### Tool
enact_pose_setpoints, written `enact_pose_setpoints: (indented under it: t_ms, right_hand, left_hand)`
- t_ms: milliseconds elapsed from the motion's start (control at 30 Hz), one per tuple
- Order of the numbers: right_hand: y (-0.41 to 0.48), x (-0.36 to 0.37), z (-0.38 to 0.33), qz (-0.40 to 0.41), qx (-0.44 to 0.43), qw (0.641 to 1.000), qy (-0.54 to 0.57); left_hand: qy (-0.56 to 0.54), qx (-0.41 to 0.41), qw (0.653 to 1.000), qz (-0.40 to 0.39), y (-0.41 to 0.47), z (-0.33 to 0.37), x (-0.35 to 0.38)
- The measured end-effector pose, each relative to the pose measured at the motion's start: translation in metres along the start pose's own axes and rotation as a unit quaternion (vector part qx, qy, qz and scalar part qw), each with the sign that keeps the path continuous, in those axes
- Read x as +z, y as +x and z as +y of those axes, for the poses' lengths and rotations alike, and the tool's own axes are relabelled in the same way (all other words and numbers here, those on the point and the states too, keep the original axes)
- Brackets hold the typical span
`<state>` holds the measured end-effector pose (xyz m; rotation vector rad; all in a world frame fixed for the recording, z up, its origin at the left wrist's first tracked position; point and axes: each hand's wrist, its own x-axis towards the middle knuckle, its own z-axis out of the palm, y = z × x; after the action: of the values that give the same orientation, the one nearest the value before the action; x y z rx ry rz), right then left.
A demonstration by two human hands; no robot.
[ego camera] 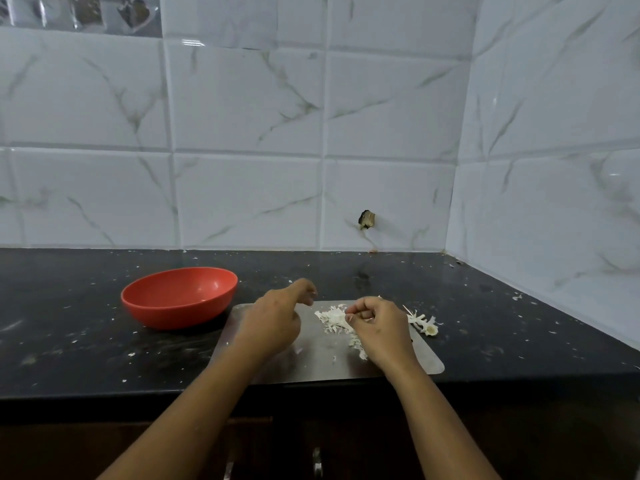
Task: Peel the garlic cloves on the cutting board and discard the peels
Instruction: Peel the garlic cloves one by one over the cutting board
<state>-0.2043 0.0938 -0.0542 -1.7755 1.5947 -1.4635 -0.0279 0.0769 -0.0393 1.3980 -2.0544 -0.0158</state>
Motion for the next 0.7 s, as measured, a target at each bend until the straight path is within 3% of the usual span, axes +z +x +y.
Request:
enact_pose_setpoints:
  t_ms: [267,467,700]
  right_hand:
    - [0.003,0.027,-0.018,-0.009,-0.026,0.999,-0.024]
    - [0.017,0.066,-0.064,-0.062,-0.077,0.994,-0.04]
    - [0.041,0.127,-0.115,-0.104,-0.113,0.985,-0.08]
  left_hand:
    - [-0.043,-0.072,0.995,-0.053,-0.035,-0.055,-0.04]
    - [-0.008,-0.104,0.994,0.043,-0.052,-0.079,-0.046]
    - [0.006,-0.117,0.991,0.058,-0.052,-0.078,-0.038]
